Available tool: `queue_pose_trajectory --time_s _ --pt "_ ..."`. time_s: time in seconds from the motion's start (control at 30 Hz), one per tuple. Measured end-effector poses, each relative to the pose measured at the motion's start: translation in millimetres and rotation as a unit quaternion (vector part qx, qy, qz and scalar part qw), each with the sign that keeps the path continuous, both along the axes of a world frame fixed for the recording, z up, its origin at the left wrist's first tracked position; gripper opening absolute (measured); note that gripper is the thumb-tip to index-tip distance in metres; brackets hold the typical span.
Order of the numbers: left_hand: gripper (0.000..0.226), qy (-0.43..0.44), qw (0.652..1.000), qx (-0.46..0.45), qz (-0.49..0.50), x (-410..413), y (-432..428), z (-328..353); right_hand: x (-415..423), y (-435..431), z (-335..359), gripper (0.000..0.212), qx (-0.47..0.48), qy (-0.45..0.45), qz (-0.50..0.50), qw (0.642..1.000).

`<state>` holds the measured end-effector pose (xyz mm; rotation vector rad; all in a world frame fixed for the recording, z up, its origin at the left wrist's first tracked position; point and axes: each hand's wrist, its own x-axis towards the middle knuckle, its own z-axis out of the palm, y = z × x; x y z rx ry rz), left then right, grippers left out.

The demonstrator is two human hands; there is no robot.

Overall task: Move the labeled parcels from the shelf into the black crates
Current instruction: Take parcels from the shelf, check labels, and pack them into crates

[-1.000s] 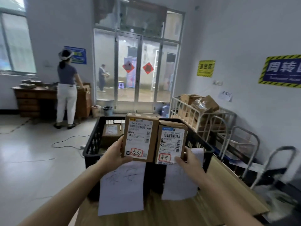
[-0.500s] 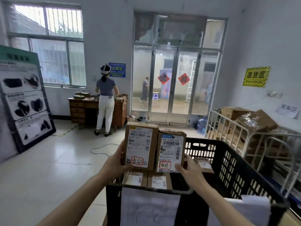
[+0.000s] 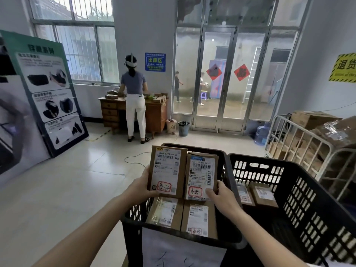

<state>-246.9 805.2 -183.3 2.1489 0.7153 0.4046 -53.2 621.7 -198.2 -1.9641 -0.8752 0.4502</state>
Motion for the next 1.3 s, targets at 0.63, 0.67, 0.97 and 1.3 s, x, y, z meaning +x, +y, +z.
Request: queue_pose_trajectory --time_s 0.63,0.67,0.97,1.3 --pt "0.073 0.212 0.958 -0.192 -0.032 44 38 -56 21 39 -55 0.013 -0.221 0.136 -0.014 0.966" --pt "0.07 0.22 0.954 -0.2 -0.028 46 40 -60 22 40 -56 0.011 -0.232 0.139 -0.017 0.963" --pt "0.056 0.232 0.942 -0.244 0.012 63 57 -79 32 57 -67 0.026 -0.262 0.16 -0.026 0.951" --pt "0.051 0.298 0.911 -0.284 -0.023 81 67 -75 38 61 -87 0.037 -0.274 0.124 -0.059 0.952"
